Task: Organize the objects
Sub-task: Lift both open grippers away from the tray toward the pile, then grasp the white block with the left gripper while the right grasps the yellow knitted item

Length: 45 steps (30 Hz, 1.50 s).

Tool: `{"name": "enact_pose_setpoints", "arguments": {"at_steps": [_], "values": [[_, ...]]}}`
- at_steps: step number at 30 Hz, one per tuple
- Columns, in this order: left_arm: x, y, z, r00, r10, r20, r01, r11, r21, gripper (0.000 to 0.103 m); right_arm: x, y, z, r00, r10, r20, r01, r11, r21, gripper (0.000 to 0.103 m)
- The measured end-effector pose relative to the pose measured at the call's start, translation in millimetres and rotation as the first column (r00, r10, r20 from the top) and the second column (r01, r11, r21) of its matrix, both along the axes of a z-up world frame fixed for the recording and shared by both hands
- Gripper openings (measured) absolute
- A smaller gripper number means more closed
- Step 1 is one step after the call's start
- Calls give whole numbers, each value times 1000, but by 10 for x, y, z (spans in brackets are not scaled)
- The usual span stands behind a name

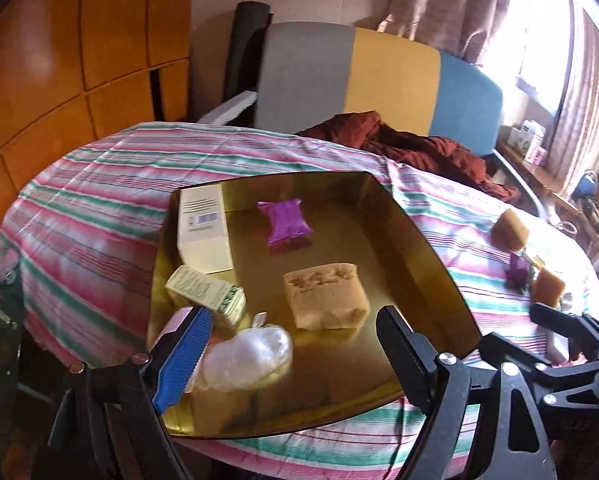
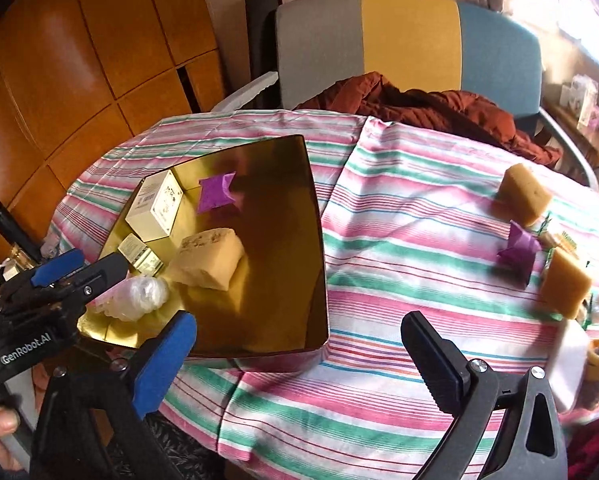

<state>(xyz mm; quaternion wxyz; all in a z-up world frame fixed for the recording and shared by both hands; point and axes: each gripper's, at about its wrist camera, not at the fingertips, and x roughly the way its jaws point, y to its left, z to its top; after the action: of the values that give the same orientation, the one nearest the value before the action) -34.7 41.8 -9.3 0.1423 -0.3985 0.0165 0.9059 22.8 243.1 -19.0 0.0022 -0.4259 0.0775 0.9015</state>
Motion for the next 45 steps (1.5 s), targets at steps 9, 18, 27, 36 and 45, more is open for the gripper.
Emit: {"name": "enact_pose_setpoints", "arguments": {"at_steps": [9,18,27,36,45], "values": [[49,-33,66,999,34,-39,-35,999,-23,85,30,-60,52,999,-1,-36,4,997,72,103],[125,144,126,996,-15,-85,8,996,-89,85,53,57,52,998,-37,-45,40,997,68,103],[197,363,115,993,-88,-81,76,988,-134,85,142,348,23,993,-112,-39,114,992,51,103],[240,588,70,985,-161,-62,150,976,-158,85,298,904,45,970,-243,-31,244,969,49,103],[305,790,71,966,-254,-49,245,959,-145,85,516,1617,219,921,-386,-51,388,920,48,103]]}}
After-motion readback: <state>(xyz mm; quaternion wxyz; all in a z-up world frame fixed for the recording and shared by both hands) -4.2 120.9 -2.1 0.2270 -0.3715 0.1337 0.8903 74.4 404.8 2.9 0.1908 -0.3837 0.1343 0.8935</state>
